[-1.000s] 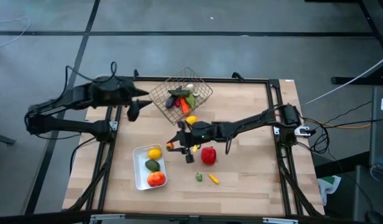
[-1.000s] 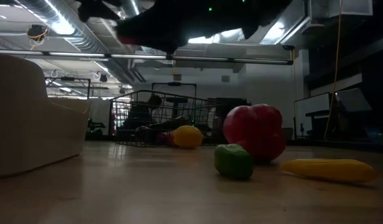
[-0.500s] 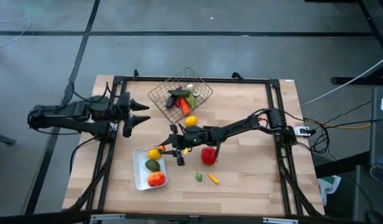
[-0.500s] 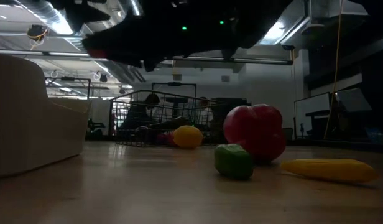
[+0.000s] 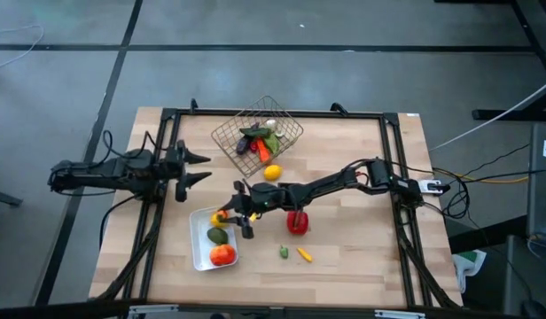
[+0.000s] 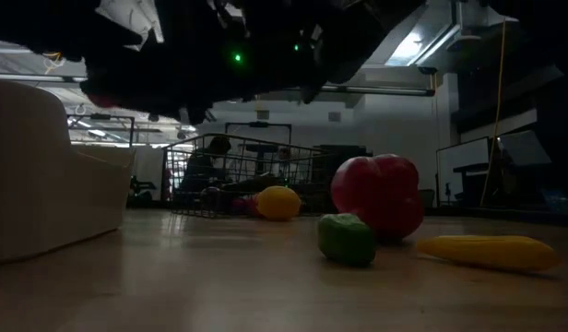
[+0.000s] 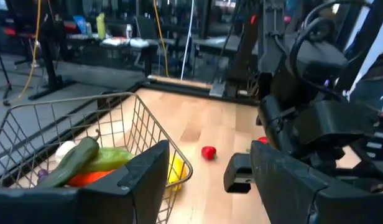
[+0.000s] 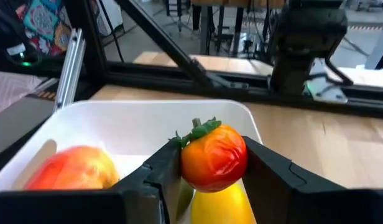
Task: Sort produce into baskets
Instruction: Put the small orange persimmon into the white bin, then put the big red bell pepper into the gold wire basket
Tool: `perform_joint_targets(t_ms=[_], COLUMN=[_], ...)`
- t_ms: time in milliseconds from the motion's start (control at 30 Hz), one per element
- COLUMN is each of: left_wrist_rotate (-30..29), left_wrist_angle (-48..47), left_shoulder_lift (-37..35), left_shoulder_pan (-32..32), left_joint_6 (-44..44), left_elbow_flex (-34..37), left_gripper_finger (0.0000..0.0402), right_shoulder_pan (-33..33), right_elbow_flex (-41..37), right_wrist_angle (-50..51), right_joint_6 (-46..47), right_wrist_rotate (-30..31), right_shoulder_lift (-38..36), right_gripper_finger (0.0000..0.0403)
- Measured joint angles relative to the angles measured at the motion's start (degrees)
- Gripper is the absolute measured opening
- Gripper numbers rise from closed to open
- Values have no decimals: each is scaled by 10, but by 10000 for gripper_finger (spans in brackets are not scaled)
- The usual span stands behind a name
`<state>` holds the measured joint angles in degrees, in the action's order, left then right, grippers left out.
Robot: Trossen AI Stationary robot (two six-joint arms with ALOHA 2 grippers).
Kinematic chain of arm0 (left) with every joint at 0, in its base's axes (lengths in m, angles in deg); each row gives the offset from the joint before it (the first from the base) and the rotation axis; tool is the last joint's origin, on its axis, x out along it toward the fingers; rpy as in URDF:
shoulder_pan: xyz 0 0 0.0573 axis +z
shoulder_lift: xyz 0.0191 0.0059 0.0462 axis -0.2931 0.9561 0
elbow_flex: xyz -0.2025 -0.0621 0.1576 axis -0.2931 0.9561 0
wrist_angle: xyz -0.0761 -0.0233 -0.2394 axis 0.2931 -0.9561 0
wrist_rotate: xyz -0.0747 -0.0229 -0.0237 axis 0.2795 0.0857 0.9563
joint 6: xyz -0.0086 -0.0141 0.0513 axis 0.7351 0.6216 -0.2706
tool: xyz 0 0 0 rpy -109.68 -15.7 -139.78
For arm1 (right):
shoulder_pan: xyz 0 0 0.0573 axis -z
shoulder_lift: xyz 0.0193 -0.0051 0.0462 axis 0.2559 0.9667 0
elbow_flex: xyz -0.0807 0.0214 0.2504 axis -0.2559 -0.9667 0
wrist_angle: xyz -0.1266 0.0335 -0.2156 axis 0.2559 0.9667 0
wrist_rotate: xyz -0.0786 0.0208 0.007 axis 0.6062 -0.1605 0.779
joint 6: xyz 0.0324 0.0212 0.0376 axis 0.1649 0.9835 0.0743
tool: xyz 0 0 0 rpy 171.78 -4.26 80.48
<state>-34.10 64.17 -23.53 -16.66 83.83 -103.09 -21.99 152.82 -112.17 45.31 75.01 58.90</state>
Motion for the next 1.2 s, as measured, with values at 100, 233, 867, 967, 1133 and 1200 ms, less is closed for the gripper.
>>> perform_joint_targets(t_ms=[100,233,867,967,1133,1200], left_wrist_rotate=[0,0,1,1,1,1], left_wrist_angle=[16,35,105,110,110,110], left_shoulder_lift=[-43,-93,-129,-128,-128,-128], left_shoulder_pan=[0,0,0,0,0,0], left_joint_6=[-9,-14,-45,-45,-60,-58], left_elbow_flex=[32,70,160,163,163,163], left_gripper_finger=[221,221,221,221,221,221], right_shoulder_pan=[0,0,0,0,0,0], right_elbow_flex=[0,0,-1,-1,-1,-1], right_wrist_angle=[16,19,32,34,29,48], right_joint_6=[0,0,0,1,29,30], right_wrist_rotate=[0,0,0,0,0,0], right_shoulder_lift=[0,0,0,0,0,-7], right_gripper_finger=[149,149,209,232,252,254])
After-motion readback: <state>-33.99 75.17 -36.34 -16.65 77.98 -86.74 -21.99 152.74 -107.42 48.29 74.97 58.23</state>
